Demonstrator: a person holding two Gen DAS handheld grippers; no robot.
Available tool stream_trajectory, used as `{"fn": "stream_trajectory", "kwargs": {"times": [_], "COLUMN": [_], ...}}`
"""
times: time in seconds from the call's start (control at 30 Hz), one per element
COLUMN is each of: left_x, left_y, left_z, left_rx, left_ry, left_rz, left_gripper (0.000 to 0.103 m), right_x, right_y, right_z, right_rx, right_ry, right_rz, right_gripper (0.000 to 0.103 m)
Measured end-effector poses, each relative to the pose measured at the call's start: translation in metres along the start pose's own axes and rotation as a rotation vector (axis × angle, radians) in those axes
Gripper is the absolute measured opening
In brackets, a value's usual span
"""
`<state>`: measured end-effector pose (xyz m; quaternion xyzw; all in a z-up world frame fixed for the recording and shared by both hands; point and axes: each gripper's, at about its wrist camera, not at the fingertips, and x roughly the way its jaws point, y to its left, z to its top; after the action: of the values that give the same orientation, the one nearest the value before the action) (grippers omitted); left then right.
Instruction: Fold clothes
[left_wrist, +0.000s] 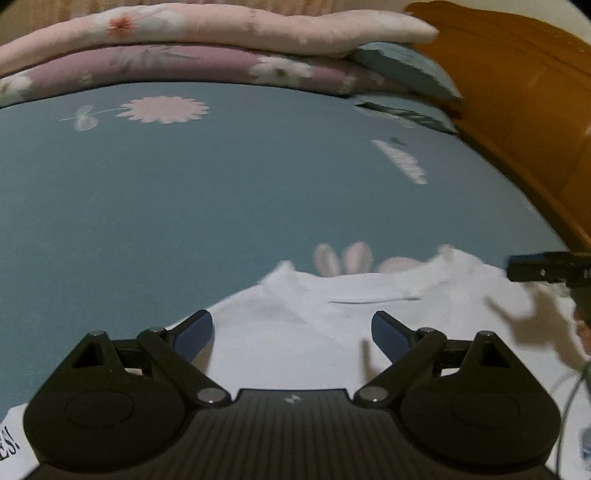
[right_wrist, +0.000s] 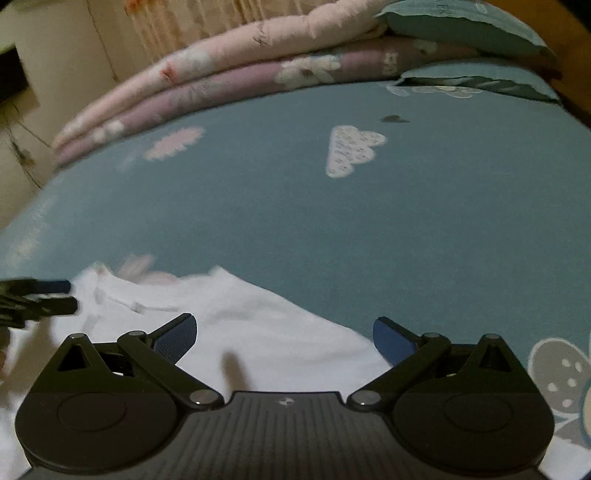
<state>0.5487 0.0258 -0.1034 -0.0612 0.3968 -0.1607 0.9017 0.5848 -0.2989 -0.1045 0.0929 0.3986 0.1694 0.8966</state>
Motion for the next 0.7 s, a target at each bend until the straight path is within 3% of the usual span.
{"fn": "stream_trajectory", "kwargs": {"times": [0.1,0.2,0.3,0.53,0.7], "left_x": [0.0,0.015,0.023,0.039,0.02], "left_y": [-0.005,-0.006,-0.005,-0.01,-0.019], "left_z": [0.001,0.001,0.005,0.018,0.015], "left_rx": [0.014,0.01,0.039,0.067,0.096], "left_ry": [0.05,0.101,0.074,0.03,0.049], "left_rz": [-0.136,-0.17,-0.18,-0.087,-0.024], "left_gripper": [0.093,0.093,0.095,0.097,0.097], "right_x": [-0.002,0.015,0.04,0.053,0.037], "right_y": [0.012,0.027,0.036,0.035,0.039], "right_z": [0.005,0.008,0.011,0.023,0.026], "right_rx": [-0.018,-0.07,-0.112,-0.104,-0.087], "right_ry": [0.051,0.138,0.194,0.096,0.082], "right_rz": [0.167,0.263,0.241,0.198,0.135], "right_gripper": [0.103,0.103,0.103,0.103,0.103]}}
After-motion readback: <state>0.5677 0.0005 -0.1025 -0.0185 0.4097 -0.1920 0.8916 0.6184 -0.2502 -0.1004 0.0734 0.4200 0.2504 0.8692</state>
